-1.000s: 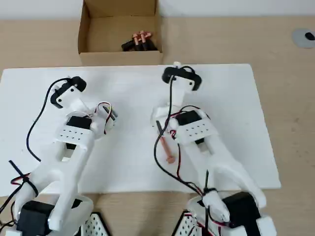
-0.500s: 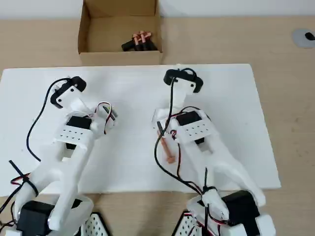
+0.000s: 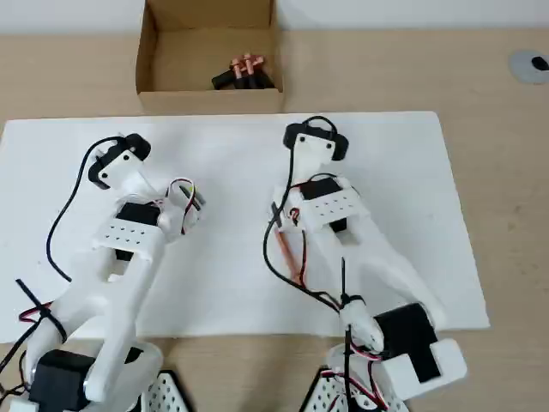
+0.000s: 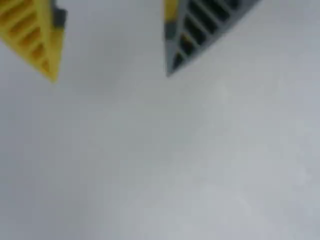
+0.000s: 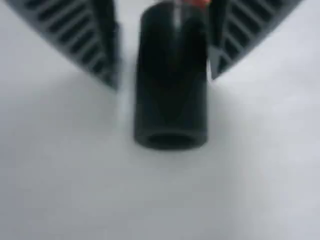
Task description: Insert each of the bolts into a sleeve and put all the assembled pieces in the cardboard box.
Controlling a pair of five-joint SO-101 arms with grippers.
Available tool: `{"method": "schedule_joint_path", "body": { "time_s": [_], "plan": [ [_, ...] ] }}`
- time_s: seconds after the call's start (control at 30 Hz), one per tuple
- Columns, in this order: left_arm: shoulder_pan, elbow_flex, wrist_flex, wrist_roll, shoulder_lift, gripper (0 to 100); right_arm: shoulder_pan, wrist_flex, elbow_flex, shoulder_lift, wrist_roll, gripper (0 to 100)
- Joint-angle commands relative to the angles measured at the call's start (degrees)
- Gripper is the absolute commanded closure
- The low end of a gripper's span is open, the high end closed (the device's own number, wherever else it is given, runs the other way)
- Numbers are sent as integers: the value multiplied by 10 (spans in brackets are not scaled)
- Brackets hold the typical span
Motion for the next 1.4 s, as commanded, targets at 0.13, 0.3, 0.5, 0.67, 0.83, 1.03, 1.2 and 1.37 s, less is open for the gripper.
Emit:
{"method": "schedule_joint_path", "body": {
  "time_s": [0.13, 0.3, 0.5, 0.67, 0.83, 1.03, 1.2, 1.37],
  "plan": [
    [-4, -25, -7, 1, 0, 839, 2, -4, -14, 15, -4, 987],
    [-3, -25, -7, 1, -1, 839, 3, -3, -20, 14, 18, 987],
    [40, -45, 41, -14, -3, 839, 11, 2, -38, -9, 118, 987],
    [68, -51, 66, -140, -3, 842, 35, 13, -15, -124, 173, 987],
    [69, -49, 66, -274, -3, 843, 43, 5, 49, -270, 173, 987],
    [77, -53, 69, -316, -3, 840, 45, -71, 160, -423, 171, 987],
    [135, -49, 71, -498, -3, 839, 77, -200, 272, -502, 171, 988],
    [147, -54, 94, -710, -3, 841, 111, -325, 354, -525, 173, 988]
  ]
}}
